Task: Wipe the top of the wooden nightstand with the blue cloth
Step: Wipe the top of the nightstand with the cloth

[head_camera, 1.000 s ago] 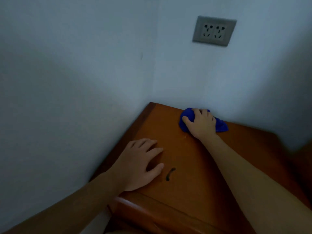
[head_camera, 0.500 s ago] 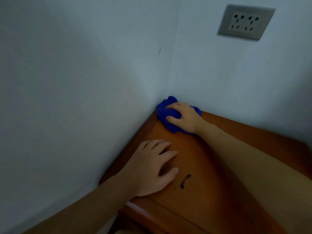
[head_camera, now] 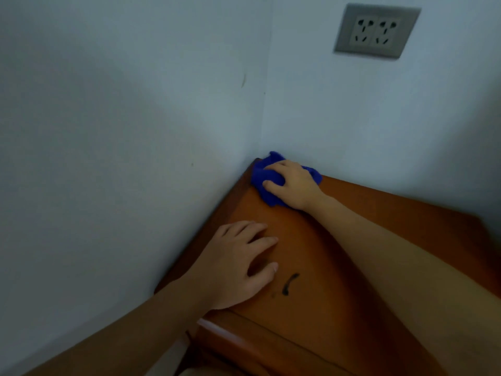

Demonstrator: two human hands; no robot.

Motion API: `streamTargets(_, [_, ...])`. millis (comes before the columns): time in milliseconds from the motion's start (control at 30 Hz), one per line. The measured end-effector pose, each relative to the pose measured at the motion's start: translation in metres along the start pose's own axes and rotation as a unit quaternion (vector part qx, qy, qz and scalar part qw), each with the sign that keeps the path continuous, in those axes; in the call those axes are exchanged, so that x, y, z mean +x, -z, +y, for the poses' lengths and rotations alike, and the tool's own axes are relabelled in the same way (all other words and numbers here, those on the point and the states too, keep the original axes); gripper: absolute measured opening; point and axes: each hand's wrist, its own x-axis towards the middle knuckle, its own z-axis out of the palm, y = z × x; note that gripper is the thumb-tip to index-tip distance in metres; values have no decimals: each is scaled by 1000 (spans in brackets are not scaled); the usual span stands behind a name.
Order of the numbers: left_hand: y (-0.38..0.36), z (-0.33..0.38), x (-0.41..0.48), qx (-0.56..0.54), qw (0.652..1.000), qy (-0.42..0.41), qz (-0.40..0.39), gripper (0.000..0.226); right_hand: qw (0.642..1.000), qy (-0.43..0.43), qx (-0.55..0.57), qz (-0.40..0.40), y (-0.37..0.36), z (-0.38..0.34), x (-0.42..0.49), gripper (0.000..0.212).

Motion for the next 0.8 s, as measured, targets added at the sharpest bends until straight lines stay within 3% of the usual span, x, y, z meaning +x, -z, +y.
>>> streamTargets(67, [0,0,0,1,1000,0,-2,51,988,-132,-66,56,1,7,0,55])
streamTargets(133, [2,0,1,2,1000,0,-3,51,980,-165,-92,55,0,4,1,57])
streamTargets(267, [4,2,0,-4,1000,0,-7,51,1000,27,6,-6,6,3,-21,49])
streamTargets(333, [4,1,0,-5,1000,2,-9,52,996,69,43,-25,13,13,-37,46])
streamTargets(433, [4,-1,1,-11,1000,1,-12,52,996,-56,-11,62,19,29,-46,51])
streamTargets(500, [3,-1,1,-9,1000,-2,-17,53,970,-199,-89,107,21,32,-45,57])
streamTargets(533, [3,-2,1,-9,1000,-1,-17,53,962,-226,-110,109,22,31,-44,58])
streamTargets(600, [3,-2,1,-5,1000,-2,-15,53,979,-165,-93,80,23,29,-48,58])
streamTargets(700, [2,-2,2,0,1000,-4,-13,51,1000,13,21,-17,36,35,-68,52])
streamTargets(733, [2,-2,1,-1,1000,-4,-13,51,998,28,43,-29,40,39,-75,50])
streamTargets(800, [2,-3,1,0,1000,-3,-15,52,999,-20,25,25,42,48,-81,50])
